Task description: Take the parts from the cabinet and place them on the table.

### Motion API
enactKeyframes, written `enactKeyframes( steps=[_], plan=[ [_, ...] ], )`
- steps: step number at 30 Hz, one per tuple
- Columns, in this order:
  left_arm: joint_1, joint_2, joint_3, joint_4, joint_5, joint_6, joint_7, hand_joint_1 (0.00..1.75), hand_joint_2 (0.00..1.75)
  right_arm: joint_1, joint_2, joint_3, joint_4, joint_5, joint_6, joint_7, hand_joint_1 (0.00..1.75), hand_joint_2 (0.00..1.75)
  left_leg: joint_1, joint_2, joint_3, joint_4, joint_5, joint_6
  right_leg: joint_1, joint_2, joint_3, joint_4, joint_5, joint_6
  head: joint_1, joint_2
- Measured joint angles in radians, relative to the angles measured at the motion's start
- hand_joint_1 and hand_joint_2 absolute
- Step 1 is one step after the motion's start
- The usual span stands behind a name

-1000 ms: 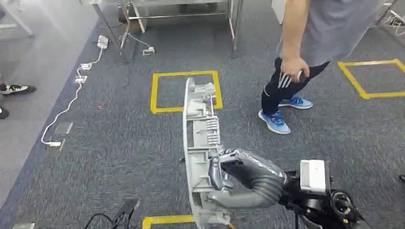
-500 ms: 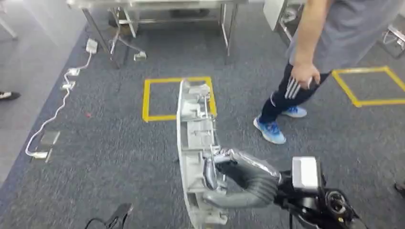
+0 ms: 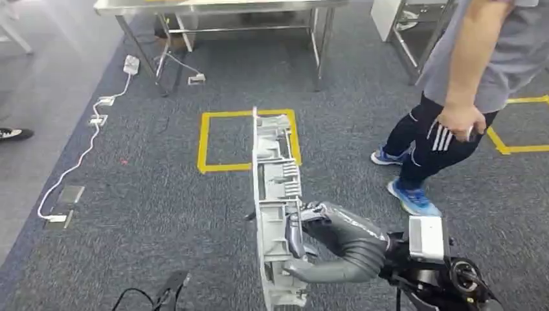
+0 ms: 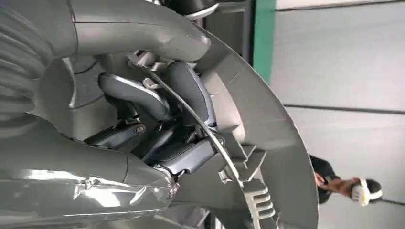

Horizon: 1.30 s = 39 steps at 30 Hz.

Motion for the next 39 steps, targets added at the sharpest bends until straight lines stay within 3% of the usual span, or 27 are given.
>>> enactKeyframes(
  steps=[1,3,4,5,6,7,9,10,14,15,16,19,20,21,22,23,24,25,26,27,30,31,33,35,36,37,39],
  plan=[
    [-0.001,-0.001,0.0,0.0,0.0,0.0,-0.001,0.0,1.75,-0.001,0.0,0.0,0.0,0.0,0.002,-0.002,1.75,1.75,0.003,0.003,-0.049,0.071,-0.013,-0.006,0.0,-0.001,0.007,-0.002,-0.007,-0.004,-0.008,0.0],
    [0.002,0.0,0.0,0.0,0.0,-0.001,-0.001,0.0,1.75,-0.001,0.0,0.0,0.0,0.0,0.005,-0.003,1.75,1.75,0.009,0.008,-0.144,0.186,-0.094,-0.017,0.0,-0.001,0.026,-0.002,-0.027,-0.005,-0.011,0.0],
    [0.004,0.0,0.0,0.0,0.0,0.0,-0.001,0.0,1.75,-0.001,0.0,0.0,0.001,0.0,0.005,-0.003,1.75,1.75,0.011,0.008,-0.174,0.204,-0.132,-0.018,0.0,0.001,0.038,-0.002,-0.038,-0.004,-0.015,0.0],
    [0.005,0.0,0.0,0.0,0.0,0.0,-0.001,0.0,1.75,-0.001,0.0,0.0,0.001,0.0,0.005,-0.003,1.75,1.75,0.012,0.009,-0.186,0.186,-0.139,-0.017,0.0,0.003,0.052,-0.002,-0.049,-0.004,-0.019,0.0],
    [0.005,0.0,0.0,0.0,0.0,-0.001,-0.001,0.0,1.75,0.0,0.0,0.0,0.002,0.0,0.005,-0.003,1.75,1.75,0.013,0.009,-0.181,0.138,-0.115,-0.014,0.0,0.004,0.068,-0.002,-0.061,-0.002,-0.021,0.0],
    [0.005,0.0,0.0,0.0,0.0,-0.001,-0.001,0.0,1.75,-0.001,0.0,0.0,0.002,0.0,0.005,-0.003,1.75,1.75,0.013,0.009,-0.164,0.06,-0.058,-0.011,0.0,0.004,0.085,-0.002,-0.073,0.001,-0.025,0.0],
    [0.007,0.002,0.0,0.0,0.0,-0.001,-0.001,0.0,1.75,-0.001,0.0,0.0,0.002,0.0,0.005,-0.003,1.75,1.75,0.012,0.014,-0.126,-0.101,0.11,0.0,0.0,0.003,0.098,-0.006,-0.097,0.008,-0.031,0.0],
    [0.006,0.002,0.0,0.0,0.0,-0.001,-0.001,0.0,1.75,-0.001,0.0,0.0,0.004,0.0,0.006,-0.004,1.75,1.75,0.005,0.015,-0.13,-0.107,0.102,0.003,0.005,0.007,0.12,0.0,-0.109,0.014,-0.031,0.0],
    [0.005,0.0,0.0,0.0,0.001,-0.001,-0.001,0.0,1.75,-0.004,0.0,0.0,0.004,0.0,0.008,-0.005,1.75,1.75,0.009,0.009,-0.091,-0.124,0.104,0.028,0.006,0.006,0.133,0.007,-0.111,0.036,-0.023,0.0],
    [0.005,0.0,0.0,0.0,0.001,-0.001,-0.002,0.0,1.75,-0.004,0.0,0.0,0.005,0.0,0.008,-0.005,1.75,1.75,0.01,0.009,-0.079,-0.129,0.098,0.034,0.002,0.002,0.12,0.047,-0.11,0.038,-0.018,0.0],
    [0.004,0.001,0.0,0.0,0.001,0.0,-0.002,0.0,1.75,-0.006,0.0,0.0,0.005,0.0,0.01,-0.006,1.75,1.75,0.01,0.009,-0.069,-0.129,0.089,0.042,0.003,0.002,0.072,0.134,-0.122,0.041,-0.012,0.0],
    [0.004,0.002,0.0,0.0,0.001,0.0,-0.002,0.0,1.75,-0.002,0.0,0.0,0.007,0.0,0.011,-0.006,1.75,1.75,0.007,0.008,-0.043,-0.129,0.062,0.047,0.002,0.001,-0.069,0.325,-0.235,0.05,-0.004,0.0],
    [0.005,0.002,0.0,0.0,0.001,0.0,-0.002,0.0,1.75,-0.002,0.0,0.0,0.009,0.0,0.011,-0.006,1.75,1.75,0.007,0.006,-0.03,-0.129,0.053,0.047,0.002,0.001,-0.084,0.323,-0.246,0.051,-0.001,0.0],
    [0.006,0.002,0.0,0.0,0.001,0.0,-0.002,0.0,1.75,-0.002,0.0,0.0,0.01,0.0,0.011,-0.006,1.75,1.75,0.006,0.004,-0.015,-0.129,0.042,0.046,0.002,0.001,-0.082,0.286,-0.231,0.049,0.003,0.0],
    [0.006,0.001,0.0,0.0,0.001,0.0,-0.002,0.0,1.75,-0.002,0.0,0.0,0.01,0.0,0.011,-0.006,1.75,1.75,0.005,0.003,0.002,-0.129,0.031,0.045,0.003,0.0,-0.065,0.211,-0.183,0.046,0.005,0.0],
    [0.005,0.001,0.0,0.0,0.001,0.0,-0.002,0.0,1.75,-0.002,0.0,0.0,0.01,0.0,0.011,-0.006,1.75,1.75,0.003,0.002,0.017,-0.129,0.021,0.044,0.004,0.0,-0.046,0.136,-0.124,0.041,0.007,0.0],
    [0.008,-0.001,0.0,0.0,0.001,0.0,-0.002,0.0,1.75,-0.003,0.0,0.0,0.01,0.0,0.011,-0.006,1.75,1.75,0.004,0.002,0.024,-0.132,0.009,0.042,0.01,0.0,-0.025,0.045,-0.03,0.029,0.011,0.0],
    [0.005,-0.003,0.0,0.0,0.001,0.0,-0.001,0.0,1.75,-0.001,-0.001,0.0,0.011,-0.001,0.013,-0.008,1.75,1.75,-0.001,0.002,0.032,-0.122,0.0,0.037,0.014,0.002,-0.036,0.002,0.024,0.022,0.006,0.0],
    [0.003,-0.003,0.0,0.0,0.002,0.0,-0.001,0.0,1.75,-0.004,-0.001,0.001,0.012,-0.002,0.013,-0.006,1.75,1.75,0.0,-0.003,0.028,-0.13,-0.003,0.033,0.017,-0.001,-0.033,0.002,-0.006,0.023,0.008,0.0],
    [0.002,-0.002,0.0,0.0,0.002,0.0,0.0,0.0,1.75,-0.003,-0.001,0.0,0.013,-0.002,0.014,-0.007,1.75,1.75,0.001,-0.002,0.029,-0.132,-0.008,0.026,0.016,0.0,-0.022,0.0,0.011,0.018,0.005,0.0],
    [0.001,0.0,0.0,0.0,0.004,0.0,-0.001,0.0,1.75,-0.004,-0.002,0.0,0.013,-0.002,0.016,-0.007,1.75,1.75,0.001,0.002,0.037,-0.107,-0.014,0.013,0.006,0.001,0.009,-0.017,0.004,0.007,0.005,0.0],
    [-0.001,-0.001,0.0,0.0,0.004,0.0,-0.001,0.0,1.75,-0.005,-0.002,0.0,0.013,-0.002,0.017,-0.007,1.75,1.75,0.002,0.006,0.003,-0.043,-0.017,0.007,0.005,0.0,0.018,-0.022,0.0,0.001,0.002,0.0],
    [-0.003,-0.001,0.0,0.0,0.005,0.0,-0.001,0.0,1.75,-0.007,-0.002,0.0,0.013,-0.003,0.018,-0.008,1.75,1.75,0.008,0.008,-0.105,0.124,-0.076,-0.006,0.002,-0.002,0.028,-0.023,-0.012,-0.001,-0.006,0.0],
    [0.001,0.0,0.0,0.0,0.007,0.0,-0.001,0.0,1.75,-0.007,-0.002,0.0,0.015,-0.003,0.019,-0.007,1.75,1.75,0.015,0.008,-0.183,0.214,-0.13,-0.017,-0.001,0.0,0.042,-0.023,-0.027,0.0,-0.011,0.0],
    [0.003,0.001,0.0,0.0,0.007,0.0,-0.001,0.0,1.75,-0.006,-0.002,0.0,0.015,-0.003,0.019,-0.007,1.75,1.75,0.018,0.009,-0.194,0.203,-0.124,-0.018,-0.003,0.002,0.053,-0.023,-0.035,0.003,-0.015,0.0],
    [0.003,0.002,0.0,0.0,0.007,0.0,-0.001,0.0,1.75,-0.006,-0.002,0.0,0.015,-0.003,0.019,-0.007,1.75,1.75,0.021,0.009,-0.184,0.147,-0.082,-0.019,-0.006,0.003,0.067,-0.022,-0.045,0.007,-0.019,0.0],
    [0.002,0.003,0.0,0.0,0.007,0.0,-0.001,0.0,1.75,-0.007,-0.002,0.0,0.015,-0.002,0.02,-0.007,1.75,1.75,0.025,0.012,-0.121,-0.038,0.051,-0.025,-0.014,0.003,0.095,-0.022,-0.066,0.019,-0.024,0.0]
  ],
)
